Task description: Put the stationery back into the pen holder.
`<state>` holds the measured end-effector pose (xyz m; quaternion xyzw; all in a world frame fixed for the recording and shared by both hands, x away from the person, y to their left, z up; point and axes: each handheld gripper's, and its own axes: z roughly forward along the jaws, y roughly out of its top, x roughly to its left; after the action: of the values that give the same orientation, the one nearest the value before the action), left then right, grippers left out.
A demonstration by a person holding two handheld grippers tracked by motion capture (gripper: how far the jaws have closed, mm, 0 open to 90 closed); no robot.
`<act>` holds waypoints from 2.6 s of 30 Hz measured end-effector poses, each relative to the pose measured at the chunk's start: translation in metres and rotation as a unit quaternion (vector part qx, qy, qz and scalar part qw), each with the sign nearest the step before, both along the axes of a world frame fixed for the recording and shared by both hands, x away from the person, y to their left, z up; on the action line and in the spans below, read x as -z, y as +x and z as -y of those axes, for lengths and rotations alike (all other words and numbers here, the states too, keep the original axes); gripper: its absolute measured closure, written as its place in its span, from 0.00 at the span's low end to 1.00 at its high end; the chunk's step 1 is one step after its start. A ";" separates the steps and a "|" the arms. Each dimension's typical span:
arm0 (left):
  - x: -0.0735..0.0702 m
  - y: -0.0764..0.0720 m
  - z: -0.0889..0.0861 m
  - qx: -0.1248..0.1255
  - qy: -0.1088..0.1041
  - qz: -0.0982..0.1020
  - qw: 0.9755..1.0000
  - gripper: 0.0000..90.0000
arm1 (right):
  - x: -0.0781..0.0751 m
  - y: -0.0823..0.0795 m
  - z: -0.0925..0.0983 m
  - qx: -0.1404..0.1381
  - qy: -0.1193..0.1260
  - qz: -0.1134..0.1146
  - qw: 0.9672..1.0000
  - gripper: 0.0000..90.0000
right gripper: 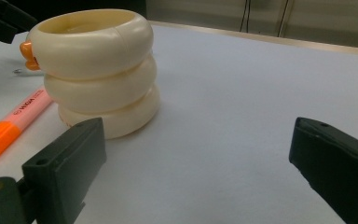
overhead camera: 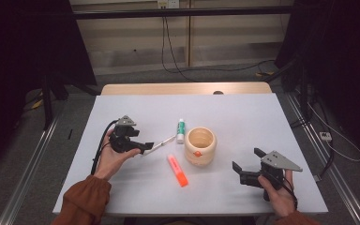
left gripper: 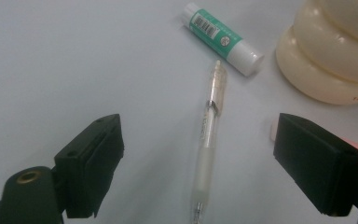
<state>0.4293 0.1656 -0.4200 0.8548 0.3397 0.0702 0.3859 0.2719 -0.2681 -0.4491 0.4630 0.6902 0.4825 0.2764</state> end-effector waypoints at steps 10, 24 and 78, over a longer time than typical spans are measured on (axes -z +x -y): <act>0.008 0.013 0.018 0.019 0.064 -0.028 0.997 0.32 | 0.000 0.000 -0.001 -0.002 -0.001 0.000 1.000 0.04; 0.022 0.017 0.035 0.046 0.123 -0.071 0.989 0.60 | 0.000 0.001 0.000 -0.002 -0.002 -0.001 1.000 0.04; 0.003 0.015 0.019 0.040 0.064 -0.077 0.994 0.89 | 0.000 0.000 -0.001 -0.002 0.000 0.000 1.000 0.04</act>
<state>0.4439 0.1467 -0.4230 0.8934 0.3291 0.0101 0.3056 0.2719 -0.2675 -0.4492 0.4617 0.6909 0.4832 0.2757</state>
